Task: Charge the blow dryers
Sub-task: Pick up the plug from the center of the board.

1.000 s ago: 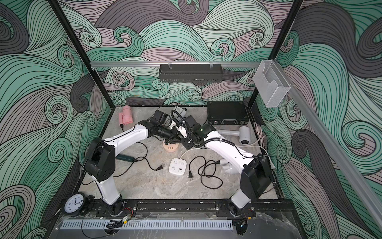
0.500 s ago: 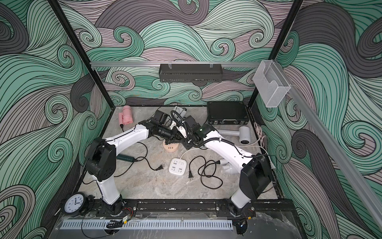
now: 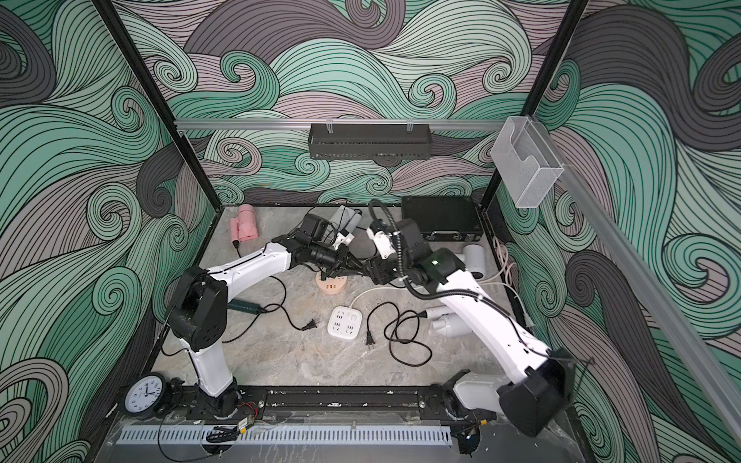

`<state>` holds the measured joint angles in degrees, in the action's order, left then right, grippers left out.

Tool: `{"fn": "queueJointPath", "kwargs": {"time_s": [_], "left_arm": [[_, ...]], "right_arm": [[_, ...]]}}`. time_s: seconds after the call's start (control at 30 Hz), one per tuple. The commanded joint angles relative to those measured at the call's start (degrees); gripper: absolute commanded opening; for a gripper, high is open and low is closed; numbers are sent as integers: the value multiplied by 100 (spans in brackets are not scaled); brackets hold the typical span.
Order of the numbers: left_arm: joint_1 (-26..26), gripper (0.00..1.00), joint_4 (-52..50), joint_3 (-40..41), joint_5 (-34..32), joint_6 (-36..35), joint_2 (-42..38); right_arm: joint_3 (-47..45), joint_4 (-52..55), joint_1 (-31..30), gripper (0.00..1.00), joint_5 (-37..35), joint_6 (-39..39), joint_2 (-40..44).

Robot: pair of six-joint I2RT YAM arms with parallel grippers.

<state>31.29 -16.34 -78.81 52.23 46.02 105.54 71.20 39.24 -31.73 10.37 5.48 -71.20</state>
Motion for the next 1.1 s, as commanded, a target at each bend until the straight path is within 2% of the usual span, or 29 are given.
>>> {"fn": "queueJointPath", "kwargs": {"time_s": [0.0, 0.1, 0.2, 0.37, 0.5, 0.73, 0.93, 1.07], "left_arm": [[-33, 4, 460, 181, -46, 226, -120], [-61, 4, 808, 346, -101, 448, -212], [-61, 4, 1033, 446, -143, 621, -261], [-64, 4, 1295, 608, -321, 831, -392], [-61, 4, 1590, 739, -374, 1047, -454], [-61, 4, 1732, 874, -444, 1234, -581], [-61, 3, 1739, 959, -530, 1284, -695], [-59, 3, 1765, 990, -574, 1322, -727]], "right_arm": [[-670, -675, 285, 61, 1167, 1559, 613], [-1491, -1702, 348, 58, 1464, 3039, 1099], [-2270, -2742, 360, 54, 1385, 4325, 1370], [-3331, -4099, 361, 53, 1179, 5512, 1682], [-3844, -4872, 384, 55, 989, 5823, 1663], [-3899, -6189, 413, 57, 1002, 6137, 978], [-3754, -6436, 422, 56, 1115, 6291, 506], [-3991, -6470, 422, 55, 979, 6418, 574]]}}
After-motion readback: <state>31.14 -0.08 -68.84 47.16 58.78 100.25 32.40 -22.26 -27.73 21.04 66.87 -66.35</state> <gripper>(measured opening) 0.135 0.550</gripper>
